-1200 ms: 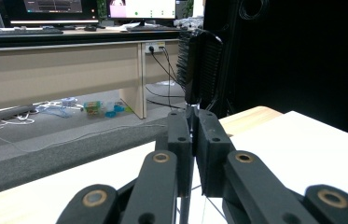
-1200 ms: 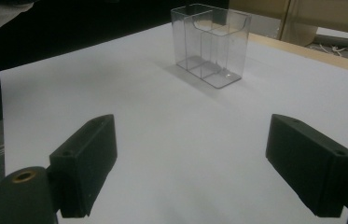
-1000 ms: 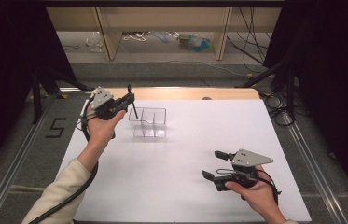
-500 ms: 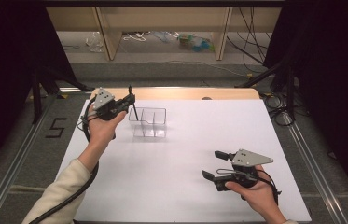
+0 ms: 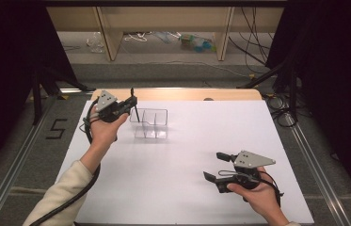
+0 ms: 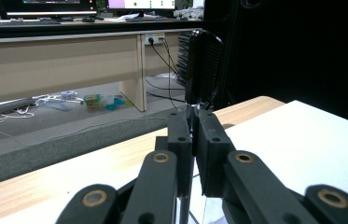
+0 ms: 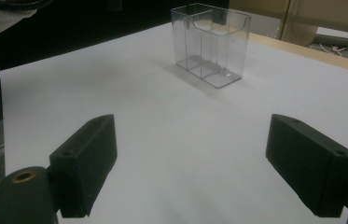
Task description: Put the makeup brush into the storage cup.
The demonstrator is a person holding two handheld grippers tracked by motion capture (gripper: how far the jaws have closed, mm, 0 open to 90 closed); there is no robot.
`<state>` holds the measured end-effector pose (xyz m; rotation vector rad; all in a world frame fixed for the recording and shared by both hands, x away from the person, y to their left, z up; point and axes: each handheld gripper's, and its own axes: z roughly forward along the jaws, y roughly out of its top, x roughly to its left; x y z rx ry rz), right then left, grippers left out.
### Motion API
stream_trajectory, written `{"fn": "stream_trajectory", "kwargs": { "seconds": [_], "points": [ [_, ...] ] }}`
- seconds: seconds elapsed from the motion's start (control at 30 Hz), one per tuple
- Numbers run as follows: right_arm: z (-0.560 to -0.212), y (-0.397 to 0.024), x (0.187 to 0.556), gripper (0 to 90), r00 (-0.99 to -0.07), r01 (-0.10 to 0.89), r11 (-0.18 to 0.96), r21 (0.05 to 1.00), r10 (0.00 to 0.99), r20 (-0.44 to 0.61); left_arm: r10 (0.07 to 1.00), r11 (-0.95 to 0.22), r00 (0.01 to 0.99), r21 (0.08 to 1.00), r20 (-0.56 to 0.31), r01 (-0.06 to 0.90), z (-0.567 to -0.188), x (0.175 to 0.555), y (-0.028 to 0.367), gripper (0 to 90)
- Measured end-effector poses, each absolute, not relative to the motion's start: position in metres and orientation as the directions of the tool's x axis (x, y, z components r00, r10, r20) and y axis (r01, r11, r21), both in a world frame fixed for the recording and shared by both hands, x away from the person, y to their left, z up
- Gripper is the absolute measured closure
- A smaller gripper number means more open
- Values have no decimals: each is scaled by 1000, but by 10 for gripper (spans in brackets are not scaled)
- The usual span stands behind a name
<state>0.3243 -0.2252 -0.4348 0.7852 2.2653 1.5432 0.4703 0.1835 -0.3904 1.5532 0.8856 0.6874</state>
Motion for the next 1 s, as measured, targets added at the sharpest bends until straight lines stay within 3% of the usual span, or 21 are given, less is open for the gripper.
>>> {"fn": "stream_trajectory", "kwargs": {
  "seconds": [1.0],
  "points": [
    [-435, -225, 324, 175, -810, 274, 278, 921, 583, 66, 838, -74, 544, 981, -37, 182, -402, 473, 181, 848]
  ]
}}
